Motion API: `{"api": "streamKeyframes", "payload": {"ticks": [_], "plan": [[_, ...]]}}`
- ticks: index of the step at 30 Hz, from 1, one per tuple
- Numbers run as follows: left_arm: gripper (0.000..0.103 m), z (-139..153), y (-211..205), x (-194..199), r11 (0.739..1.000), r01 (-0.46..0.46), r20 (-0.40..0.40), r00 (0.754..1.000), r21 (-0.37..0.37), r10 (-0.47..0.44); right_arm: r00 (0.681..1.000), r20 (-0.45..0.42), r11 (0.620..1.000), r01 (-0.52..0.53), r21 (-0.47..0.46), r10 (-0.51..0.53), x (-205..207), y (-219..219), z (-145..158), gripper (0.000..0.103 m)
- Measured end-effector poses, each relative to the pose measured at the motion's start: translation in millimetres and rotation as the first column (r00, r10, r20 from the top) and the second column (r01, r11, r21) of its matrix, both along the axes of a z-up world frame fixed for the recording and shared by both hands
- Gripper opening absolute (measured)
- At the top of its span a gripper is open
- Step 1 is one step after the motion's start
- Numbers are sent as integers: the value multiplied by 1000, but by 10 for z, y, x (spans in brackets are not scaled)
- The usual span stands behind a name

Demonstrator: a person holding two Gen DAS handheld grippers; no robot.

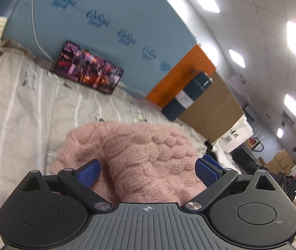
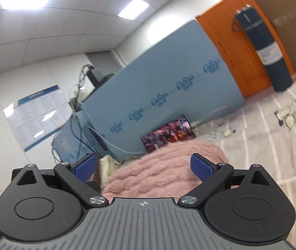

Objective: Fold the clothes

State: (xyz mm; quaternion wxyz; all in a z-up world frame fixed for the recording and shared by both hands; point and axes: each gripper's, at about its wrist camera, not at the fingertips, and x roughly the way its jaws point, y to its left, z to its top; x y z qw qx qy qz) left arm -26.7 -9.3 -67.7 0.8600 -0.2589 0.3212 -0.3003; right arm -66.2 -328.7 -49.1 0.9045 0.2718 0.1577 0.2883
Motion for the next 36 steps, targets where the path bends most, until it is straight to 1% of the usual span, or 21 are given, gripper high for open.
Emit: {"api": "streamKeyframes", "payload": {"ticks": [2, 3, 4, 5, 7, 10, 12, 14, 17, 18, 22, 25, 28, 30, 32, 36], "plan": [[97, -19, -78, 7, 999, -6, 3, 1000, 37, 6, 1000, -17, 1000, 3, -5, -3, 18, 7, -32, 97], [95, -18, -114, -3, 998, -14, 16, 1000, 62, 13, 1000, -17, 1000, 5, -9, -5, 8, 5, -38, 97], [87, -13, -147, -19, 996, -25, 34, 999, 88, 22, 1000, -16, 1000, 7, -11, -7, 1, 3, -43, 97], [81, -4, -178, -35, 994, -22, 52, 998, 108, 17, 1000, -15, 1000, 8, -13, -8, -11, -8, -50, 97], [53, 19, -239, -67, 989, -8, 90, 996, 145, -5, 1000, -15, 1000, 10, -15, -11, -9, -10, -55, 97], [32, 70, -337, -137, 981, 16, 158, 986, 194, -48, 1000, -19, 1000, 22, -19, -23, -8, -20, -61, 97], [27, 142, -418, -231, 977, 47, 226, 969, 208, -95, 999, -20, 999, 32, -21, -33, -12, -26, -60, 97], [25, 223, -501, -327, 973, 80, 292, 946, 216, -142, 999, -13, 999, 38, -11, -38, -26, -40, -59, 97], [23, 358, -521, -407, 975, 74, 366, 919, 210, -148, 999, 18, 999, 45, 16, -45, -70, -77, -54, 97], [22, 395, -501, -415, 976, 62, 381, 914, 210, -140, 998, 30, 999, 45, 28, -46, -86, -90, -51, 97], [22, 393, -263, -345, 978, -36, 355, 934, 207, -41, 998, 66, 998, 22, 65, -26, -125, -114, -31, 97], [23, 267, -93, -317, 967, -93, 295, 955, 235, 20, 996, 82, 997, -27, 76, 21, -135, -102, -16, 97], [23, 128, 18, -308, 952, -131, 246, 967, 278, 61, 989, 109, 991, -113, 76, 105, -146, -57, 7, 97], [24, 101, 42, -290, 944, -147, 238, 968, 295, 77, 980, 125, 985, -164, 61, 155, -159, -13, 14, 97], [27, 84, 58, -270, 936, -163, 235, 968, 311, 90, 972, 133, 979, -202, 36, 196, -180, 43, 20, 97], [28, 88, -14, -222, 911, -183, 266, 960, 370, 85, 960, 123, 967, -254, -6, 253, -205, 139, 19, 97]]}}
